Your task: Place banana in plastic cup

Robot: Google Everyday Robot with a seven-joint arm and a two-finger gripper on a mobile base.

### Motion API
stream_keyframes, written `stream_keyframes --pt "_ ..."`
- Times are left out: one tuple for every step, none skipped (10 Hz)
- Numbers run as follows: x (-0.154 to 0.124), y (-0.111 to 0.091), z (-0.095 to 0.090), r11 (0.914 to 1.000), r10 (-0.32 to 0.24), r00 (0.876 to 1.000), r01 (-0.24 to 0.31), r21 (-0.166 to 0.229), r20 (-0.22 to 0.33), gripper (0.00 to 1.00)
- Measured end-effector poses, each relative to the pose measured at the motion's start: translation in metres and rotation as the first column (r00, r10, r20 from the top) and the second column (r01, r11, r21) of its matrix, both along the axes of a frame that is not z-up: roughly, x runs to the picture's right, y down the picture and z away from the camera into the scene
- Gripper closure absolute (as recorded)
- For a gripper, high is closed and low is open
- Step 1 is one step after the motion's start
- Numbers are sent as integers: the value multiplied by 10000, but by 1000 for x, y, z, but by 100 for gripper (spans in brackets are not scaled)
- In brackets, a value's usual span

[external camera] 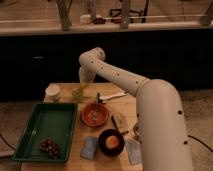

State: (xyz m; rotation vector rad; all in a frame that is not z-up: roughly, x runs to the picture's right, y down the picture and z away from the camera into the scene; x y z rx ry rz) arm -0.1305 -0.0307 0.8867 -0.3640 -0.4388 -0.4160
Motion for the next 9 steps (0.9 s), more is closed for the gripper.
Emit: stream_keyframes --pt "-1 0 1 10000 0 10000 0 0 37 99" --pt "-4 0 1 10000 2 9999 -2 -10 102 99" --pt "-8 1 1 10000 -17 9998 18 -12 176 99" --pt "-9 1 2 10000 -11 9997 12 -20 254 99" --pt "-10 1 2 10000 -2 9995 3 -36 325 99" --pt "-11 1 3 10000 9 9992 -7 -47 390 99" --pt "-13 1 4 10000 16 9989 -13 -65 479 99" --pt "-15 2 4 10000 14 9986 -10 -74 536 99" --pt "-16 2 4 10000 10 9983 -5 -84 586 99"
